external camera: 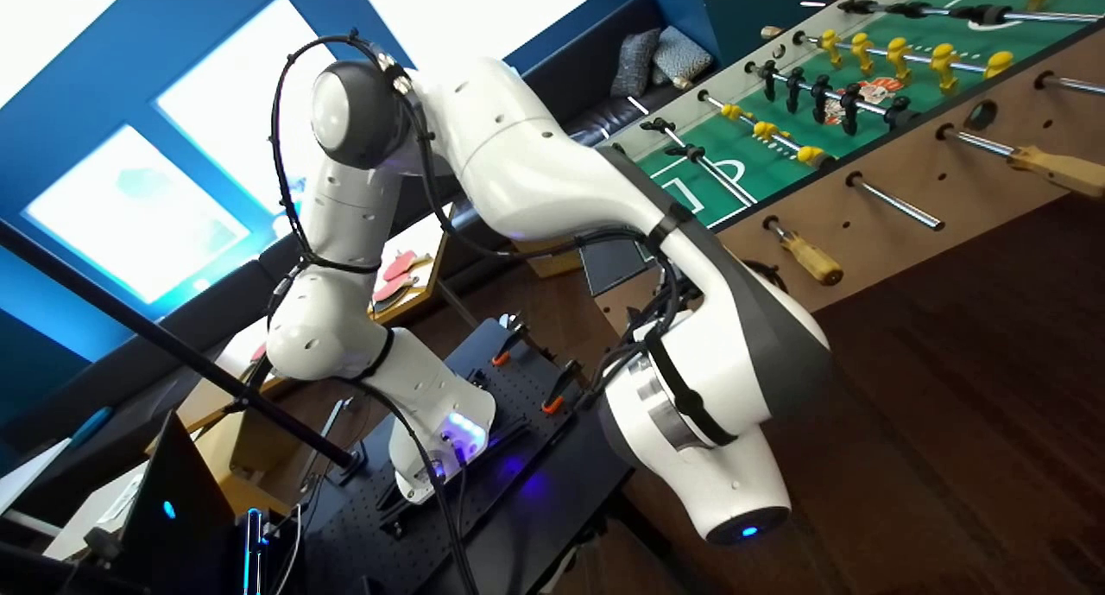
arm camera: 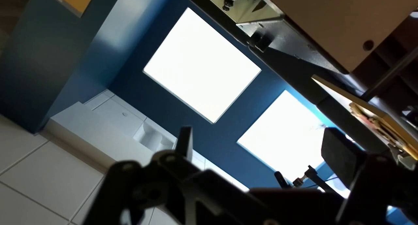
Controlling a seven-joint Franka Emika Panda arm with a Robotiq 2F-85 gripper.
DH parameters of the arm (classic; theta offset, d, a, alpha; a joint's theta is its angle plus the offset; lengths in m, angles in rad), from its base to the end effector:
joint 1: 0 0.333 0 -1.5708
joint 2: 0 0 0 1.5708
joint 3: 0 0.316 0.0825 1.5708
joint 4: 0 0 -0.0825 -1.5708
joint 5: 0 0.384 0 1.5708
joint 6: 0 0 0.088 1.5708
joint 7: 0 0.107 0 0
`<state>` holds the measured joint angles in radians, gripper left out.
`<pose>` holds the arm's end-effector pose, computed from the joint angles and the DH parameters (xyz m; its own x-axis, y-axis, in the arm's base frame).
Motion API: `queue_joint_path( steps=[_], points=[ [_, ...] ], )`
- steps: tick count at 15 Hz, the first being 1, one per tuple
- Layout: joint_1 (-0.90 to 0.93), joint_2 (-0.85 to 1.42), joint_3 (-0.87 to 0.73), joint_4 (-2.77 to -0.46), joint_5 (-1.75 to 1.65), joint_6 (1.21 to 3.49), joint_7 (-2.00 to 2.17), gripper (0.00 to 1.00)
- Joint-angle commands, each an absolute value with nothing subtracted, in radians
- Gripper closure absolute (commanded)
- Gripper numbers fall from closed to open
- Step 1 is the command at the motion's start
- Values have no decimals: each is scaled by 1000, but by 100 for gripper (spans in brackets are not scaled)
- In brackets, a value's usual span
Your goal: Rotate the first rod forward
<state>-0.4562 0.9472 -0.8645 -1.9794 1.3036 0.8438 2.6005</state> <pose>0.2451 -0.4036 0.1357 -0.5193 0.3739 0.7685 0.6537 -0.4054 0.6390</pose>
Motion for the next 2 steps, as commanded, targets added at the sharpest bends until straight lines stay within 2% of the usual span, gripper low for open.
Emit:
queue_joint_path(
  steps=[1,2],
  points=[
    [-350,906,-993,-2034,1285,801,2600,0],
    [-331,908,-1019,-2035,1287,791,2600,0]
  ],
)
